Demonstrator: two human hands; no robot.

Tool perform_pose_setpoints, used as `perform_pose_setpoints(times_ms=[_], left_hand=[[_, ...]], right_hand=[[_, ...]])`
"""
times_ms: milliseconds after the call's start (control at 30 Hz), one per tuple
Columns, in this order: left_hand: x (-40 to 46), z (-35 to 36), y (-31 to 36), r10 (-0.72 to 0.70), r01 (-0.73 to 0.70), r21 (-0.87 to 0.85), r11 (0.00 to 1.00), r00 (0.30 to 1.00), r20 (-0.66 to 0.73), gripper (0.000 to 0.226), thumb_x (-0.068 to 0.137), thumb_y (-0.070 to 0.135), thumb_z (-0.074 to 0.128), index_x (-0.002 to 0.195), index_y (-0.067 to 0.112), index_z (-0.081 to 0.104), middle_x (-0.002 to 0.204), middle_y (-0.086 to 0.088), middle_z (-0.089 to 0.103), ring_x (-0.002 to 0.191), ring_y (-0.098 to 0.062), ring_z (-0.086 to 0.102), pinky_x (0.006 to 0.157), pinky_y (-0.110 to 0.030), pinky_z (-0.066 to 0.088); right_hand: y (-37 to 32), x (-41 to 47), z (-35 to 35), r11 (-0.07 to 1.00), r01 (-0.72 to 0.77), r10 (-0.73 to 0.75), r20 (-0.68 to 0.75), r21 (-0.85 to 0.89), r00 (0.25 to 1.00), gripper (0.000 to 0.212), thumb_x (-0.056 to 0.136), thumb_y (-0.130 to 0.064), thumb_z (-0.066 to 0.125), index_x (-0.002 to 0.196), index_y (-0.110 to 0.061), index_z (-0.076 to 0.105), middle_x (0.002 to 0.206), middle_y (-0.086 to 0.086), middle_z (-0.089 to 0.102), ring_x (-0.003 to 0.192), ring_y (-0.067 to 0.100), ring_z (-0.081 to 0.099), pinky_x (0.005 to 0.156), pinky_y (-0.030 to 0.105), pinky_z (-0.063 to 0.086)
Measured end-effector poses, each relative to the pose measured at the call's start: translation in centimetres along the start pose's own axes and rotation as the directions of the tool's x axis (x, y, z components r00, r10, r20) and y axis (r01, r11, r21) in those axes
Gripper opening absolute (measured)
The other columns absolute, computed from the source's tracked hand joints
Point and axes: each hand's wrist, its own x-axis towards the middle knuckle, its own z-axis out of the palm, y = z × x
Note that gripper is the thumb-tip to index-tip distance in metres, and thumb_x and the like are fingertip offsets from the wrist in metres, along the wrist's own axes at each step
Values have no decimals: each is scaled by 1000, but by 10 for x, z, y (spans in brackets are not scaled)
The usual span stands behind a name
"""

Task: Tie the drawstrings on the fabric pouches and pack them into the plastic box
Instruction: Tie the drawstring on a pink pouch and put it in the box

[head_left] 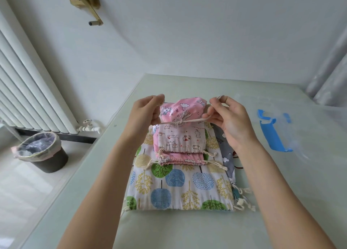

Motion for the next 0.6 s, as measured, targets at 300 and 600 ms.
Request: perform_pose_setpoints(times_ms=[300,600], left_hand=[[1,2,-11,20,-20,215,976,1000,6,20,91,16,55,71,13,51,50,8,37,42,-7,32,45,-17,33],[11,-23,-28,66,-203,826,525,978,198,45,83,27,68,125,32,50,129,-5,47,111,-20,50,94,-30,40]], right_hand=[[9,2,-8,931,-64,63,-15,-360,998,11,91,-13,58,94,-6,50,60,2,64,55,15,64,59,32,57],[8,0,-23,186,178,194,214,-966,957,25,95,-38,45,82,-22,58,77,-3,66,75,15,63,71,36,51]])
